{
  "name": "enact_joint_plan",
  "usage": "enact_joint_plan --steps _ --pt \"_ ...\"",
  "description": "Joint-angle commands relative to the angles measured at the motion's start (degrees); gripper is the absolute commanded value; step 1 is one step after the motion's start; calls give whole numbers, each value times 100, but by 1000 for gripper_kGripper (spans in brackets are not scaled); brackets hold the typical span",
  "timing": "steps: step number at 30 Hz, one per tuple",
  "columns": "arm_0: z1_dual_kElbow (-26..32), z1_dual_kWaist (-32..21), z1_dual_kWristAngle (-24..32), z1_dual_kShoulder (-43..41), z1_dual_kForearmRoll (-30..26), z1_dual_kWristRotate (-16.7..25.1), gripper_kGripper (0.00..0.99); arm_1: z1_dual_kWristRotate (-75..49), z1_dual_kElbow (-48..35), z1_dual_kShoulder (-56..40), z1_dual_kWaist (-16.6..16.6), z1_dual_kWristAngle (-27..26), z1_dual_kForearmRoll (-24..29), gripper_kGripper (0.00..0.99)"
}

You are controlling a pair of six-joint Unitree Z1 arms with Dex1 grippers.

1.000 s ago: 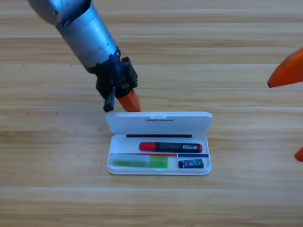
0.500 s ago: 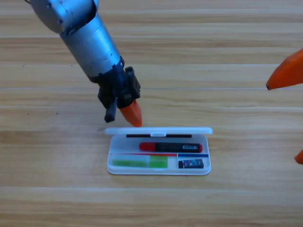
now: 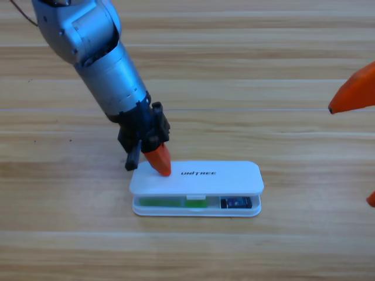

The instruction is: Clean up eraser and pencils

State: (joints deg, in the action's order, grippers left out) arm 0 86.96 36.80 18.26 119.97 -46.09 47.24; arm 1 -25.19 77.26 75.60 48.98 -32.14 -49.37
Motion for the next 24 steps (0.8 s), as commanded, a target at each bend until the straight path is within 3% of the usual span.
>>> enact_joint_plan --steps 1,24 --pt "-338 170 -33 194 197 -66 0 15 -124 121 -134 -73 77 963" --pt "-707 293 -59 97 592 -207 0 6 -106 165 -134 -144 68 963"
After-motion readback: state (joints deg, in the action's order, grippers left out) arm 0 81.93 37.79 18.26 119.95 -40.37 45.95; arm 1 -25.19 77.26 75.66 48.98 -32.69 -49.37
